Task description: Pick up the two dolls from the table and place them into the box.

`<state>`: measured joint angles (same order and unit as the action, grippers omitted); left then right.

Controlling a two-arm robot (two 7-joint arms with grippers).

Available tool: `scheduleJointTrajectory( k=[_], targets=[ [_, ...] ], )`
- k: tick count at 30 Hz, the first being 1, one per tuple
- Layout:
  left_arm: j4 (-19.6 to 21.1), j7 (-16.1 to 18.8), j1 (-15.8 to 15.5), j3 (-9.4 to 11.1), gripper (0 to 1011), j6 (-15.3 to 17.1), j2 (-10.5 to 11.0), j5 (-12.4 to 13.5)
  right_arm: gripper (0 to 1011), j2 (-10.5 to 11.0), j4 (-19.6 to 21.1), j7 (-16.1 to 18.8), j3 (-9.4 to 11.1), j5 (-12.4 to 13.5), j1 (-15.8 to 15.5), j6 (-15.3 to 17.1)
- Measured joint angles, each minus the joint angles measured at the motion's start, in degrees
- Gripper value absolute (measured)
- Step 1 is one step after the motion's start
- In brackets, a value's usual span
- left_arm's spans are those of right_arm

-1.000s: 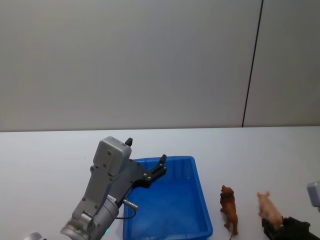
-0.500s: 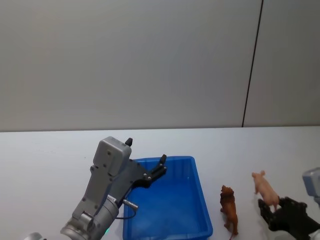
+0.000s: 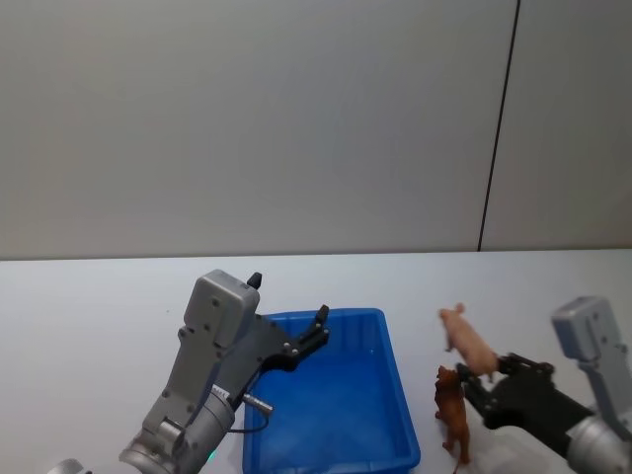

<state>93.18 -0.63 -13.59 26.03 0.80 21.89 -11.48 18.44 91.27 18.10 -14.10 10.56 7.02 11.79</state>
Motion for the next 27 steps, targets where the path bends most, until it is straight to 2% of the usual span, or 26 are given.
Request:
scheduleJointTrajectory(
  k=[4, 15, 19, 22, 23, 26, 27],
  targets=[
    [0.0, 0.0, 0.0, 0.0, 1003, 0.0, 0.0, 0.0, 361, -1.6, -1.0, 3.1, -1.0, -0.4, 2.0, 1.6],
    [0.0, 0.0, 0.0, 0.0, 1003, 0.0, 0.0, 0.0, 364, -5.9, -5.5, 8.1, -3.5, -0.8, 7.2, 5.0],
    [0.0, 0.0, 0.0, 0.0, 1003, 0.0, 0.0, 0.0, 449, -7.1, -6.9, 9.2, -4.2, -0.8, 8.6, 5.7],
    [0.0, 0.0, 0.0, 0.0, 1003, 0.0, 0.0, 0.0, 589, -7.9, -8.0, 9.9, -4.6, -0.6, 9.7, 6.2],
    [0.0, 0.0, 0.0, 0.0, 1003, 0.0, 0.0, 0.0, 589, -8.0, -8.1, 10.0, -4.7, -0.6, 9.8, 6.3],
    [0.0, 0.0, 0.0, 0.0, 1003, 0.0, 0.0, 0.0, 713, -8.3, -8.5, 10.2, -4.8, -0.5, 10.3, 6.4],
    [0.0, 0.0, 0.0, 0.0, 1003, 0.0, 0.0, 0.0, 713, -8.4, -8.5, 10.3, -4.8, -0.5, 10.4, 6.4]
  ],
)
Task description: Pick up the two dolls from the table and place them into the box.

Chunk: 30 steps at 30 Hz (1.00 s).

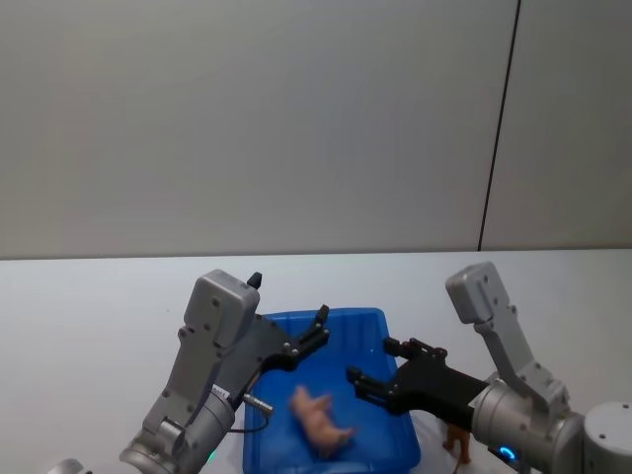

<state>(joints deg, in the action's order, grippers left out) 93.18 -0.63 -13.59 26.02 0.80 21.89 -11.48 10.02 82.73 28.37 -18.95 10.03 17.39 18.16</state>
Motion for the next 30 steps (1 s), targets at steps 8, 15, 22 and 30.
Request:
scheduleJointTrajectory(
  k=[8, 15, 22, 30],
  targets=[
    [0.0, 0.0, 0.0, 0.0, 1003, 0.0, 0.0, 0.0, 943, 0.0, 0.0, -0.4, 0.1, 0.0, 0.6, -0.5],
    [0.0, 0.0, 0.0, 0.0, 1003, 0.0, 0.0, 0.0, 1001, 1.2, 1.7, -2.2, 1.0, 0.5, -0.2, -1.2],
    [0.0, 0.0, 0.0, 0.0, 1003, 0.0, 0.0, 0.0, 1001, 2.9, 4.0, -4.5, 2.1, 1.7, -2.1, -1.1],
    [0.0, 0.0, 0.0, 0.0, 1003, 0.0, 0.0, 0.0, 1001, 4.4, 5.7, -6.3, 2.8, 3.3, -4.3, 0.0]
  ],
)
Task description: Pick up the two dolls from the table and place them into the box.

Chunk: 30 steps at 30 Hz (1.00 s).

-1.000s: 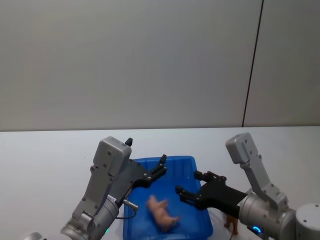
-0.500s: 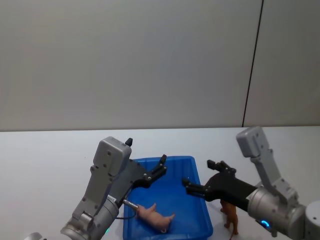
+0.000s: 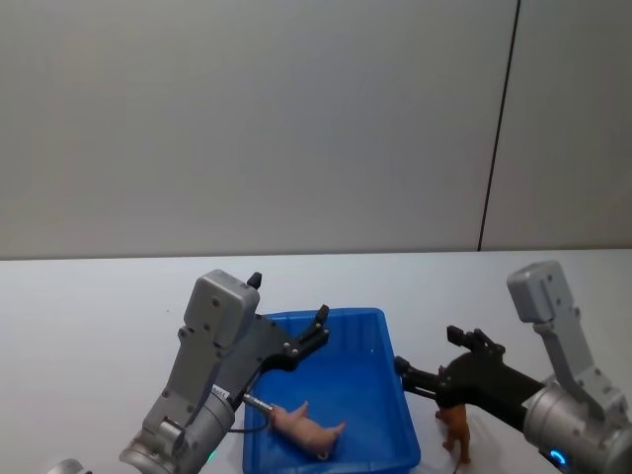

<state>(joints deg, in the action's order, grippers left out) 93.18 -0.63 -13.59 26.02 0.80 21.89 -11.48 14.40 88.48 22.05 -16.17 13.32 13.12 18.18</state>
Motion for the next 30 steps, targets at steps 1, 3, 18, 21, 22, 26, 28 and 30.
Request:
scheduleJointTrajectory(
  k=[1, 3, 18, 21, 22, 26, 28, 30],
  targets=[
    [0.0, 0.0, 0.0, 0.0, 1003, 0.0, 0.0, 0.0, 1001, 0.1, 0.1, -0.2, 0.0, 0.2, -0.2, 0.2],
    [0.0, 0.0, 0.0, 0.0, 1003, 0.0, 0.0, 0.0, 1001, 0.5, 0.5, -0.7, 0.2, 0.7, -0.9, 0.7],
    [0.0, 0.0, 0.0, 0.0, 1003, 0.0, 0.0, 0.0, 1001, 2.5, 2.4, -5.0, 0.7, 3.2, -5.2, 3.3],
    [0.0, 0.0, 0.0, 0.0, 1003, 0.0, 0.0, 0.0, 1001, 2.7, 2.5, -5.7, 0.7, 3.5, -5.9, 3.6],
    [0.0, 0.0, 0.0, 0.0, 1003, 0.0, 0.0, 0.0, 1001, 2.8, 2.5, -5.8, 0.7, 3.6, -6.0, 3.6],
    [0.0, 0.0, 0.0, 0.0, 1003, 0.0, 0.0, 0.0, 1001, 3.0, 2.2, -6.6, 0.8, 3.9, -6.6, 4.0],
    [0.0, 0.0, 0.0, 0.0, 1003, 0.0, 0.0, 0.0, 1001, 3.0, 1.8, -6.8, 0.8, 4.1, -6.8, 4.2],
    [0.0, 0.0, 0.0, 0.0, 1003, 0.0, 0.0, 0.0, 1001, 2.9, 1.4, -7.0, 0.7, 4.2, -6.8, 4.3]
  ],
)
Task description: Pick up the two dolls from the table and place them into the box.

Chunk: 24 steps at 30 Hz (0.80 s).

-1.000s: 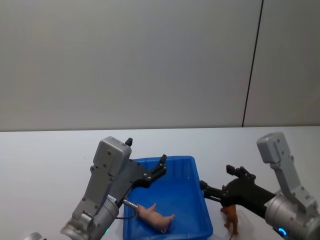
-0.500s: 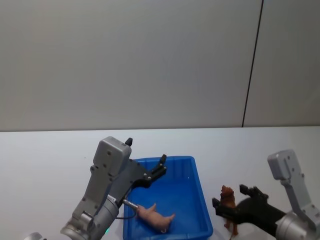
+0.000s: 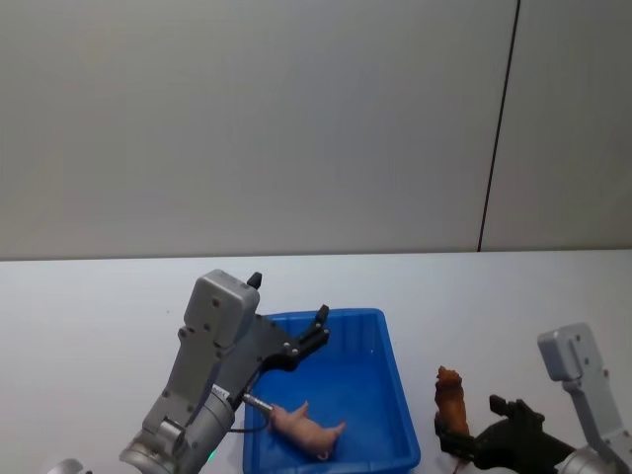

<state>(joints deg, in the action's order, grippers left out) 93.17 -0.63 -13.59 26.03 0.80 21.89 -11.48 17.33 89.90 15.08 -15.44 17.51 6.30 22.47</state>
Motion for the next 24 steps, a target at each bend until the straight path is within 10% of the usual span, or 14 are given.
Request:
scheduleJointTrajectory(
  k=[24],
  targets=[
    [0.0, 0.0, 0.0, 0.0, 1003, 0.0, 0.0, 0.0, 330, -1.9, -5.3, -1.5, -1.1, 1.0, 0.6, -1.8]
  ],
)
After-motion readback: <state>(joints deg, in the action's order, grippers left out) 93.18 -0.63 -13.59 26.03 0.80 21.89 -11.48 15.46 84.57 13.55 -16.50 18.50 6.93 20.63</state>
